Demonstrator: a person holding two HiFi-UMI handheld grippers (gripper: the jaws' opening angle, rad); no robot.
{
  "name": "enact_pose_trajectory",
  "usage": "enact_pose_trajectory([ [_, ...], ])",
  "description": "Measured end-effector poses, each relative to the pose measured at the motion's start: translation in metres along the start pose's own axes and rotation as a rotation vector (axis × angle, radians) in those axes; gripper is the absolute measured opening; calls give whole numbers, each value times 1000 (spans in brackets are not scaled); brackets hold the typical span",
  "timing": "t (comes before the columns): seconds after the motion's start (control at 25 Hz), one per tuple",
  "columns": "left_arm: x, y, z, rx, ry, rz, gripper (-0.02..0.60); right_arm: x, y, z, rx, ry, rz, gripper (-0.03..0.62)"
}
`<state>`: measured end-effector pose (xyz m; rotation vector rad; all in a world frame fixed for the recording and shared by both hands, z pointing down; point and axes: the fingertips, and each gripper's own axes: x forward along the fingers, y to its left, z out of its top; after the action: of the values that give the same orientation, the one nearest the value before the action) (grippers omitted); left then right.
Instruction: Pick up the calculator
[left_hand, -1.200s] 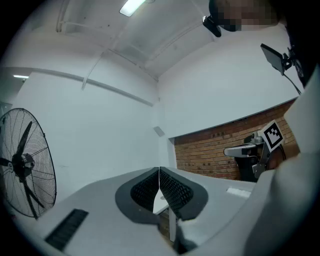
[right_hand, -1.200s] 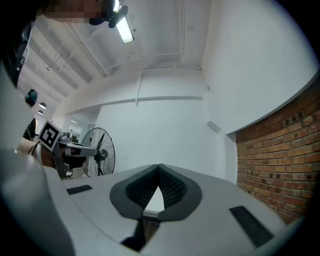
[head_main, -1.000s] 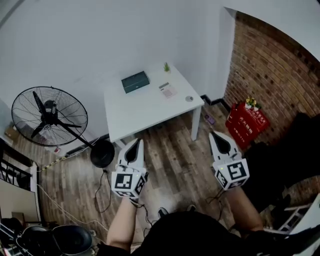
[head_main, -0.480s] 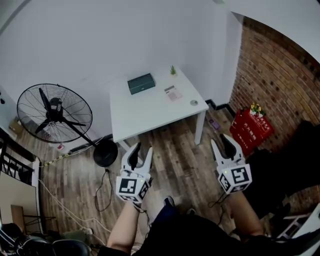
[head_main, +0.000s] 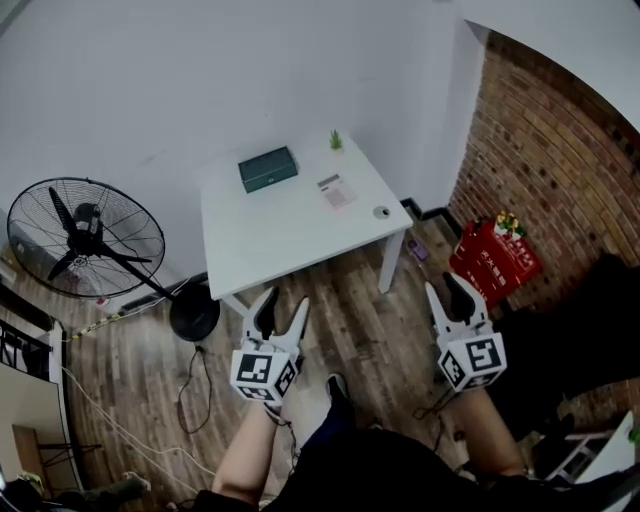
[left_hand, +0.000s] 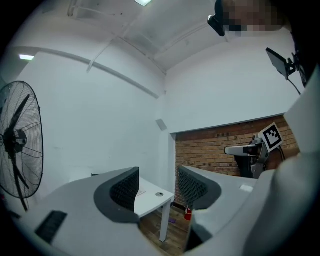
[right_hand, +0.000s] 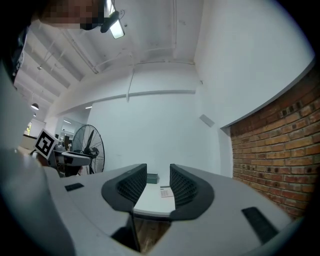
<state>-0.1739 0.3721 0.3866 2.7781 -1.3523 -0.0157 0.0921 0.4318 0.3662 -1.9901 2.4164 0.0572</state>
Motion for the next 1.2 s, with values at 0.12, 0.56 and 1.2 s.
enact_pose_trajectory([
  [0.12, 41, 25, -4, -25, -4, -18, 236, 36, -16, 0, -3, 14, -21, 149],
  [0.56, 160, 128, -32, -119, 40, -101, 236, 174, -31, -16, 0, 84, -63, 150],
  [1.2, 261, 194, -64, -191, 107, -69, 235, 325, -55, -58, 55, 126, 69, 144],
])
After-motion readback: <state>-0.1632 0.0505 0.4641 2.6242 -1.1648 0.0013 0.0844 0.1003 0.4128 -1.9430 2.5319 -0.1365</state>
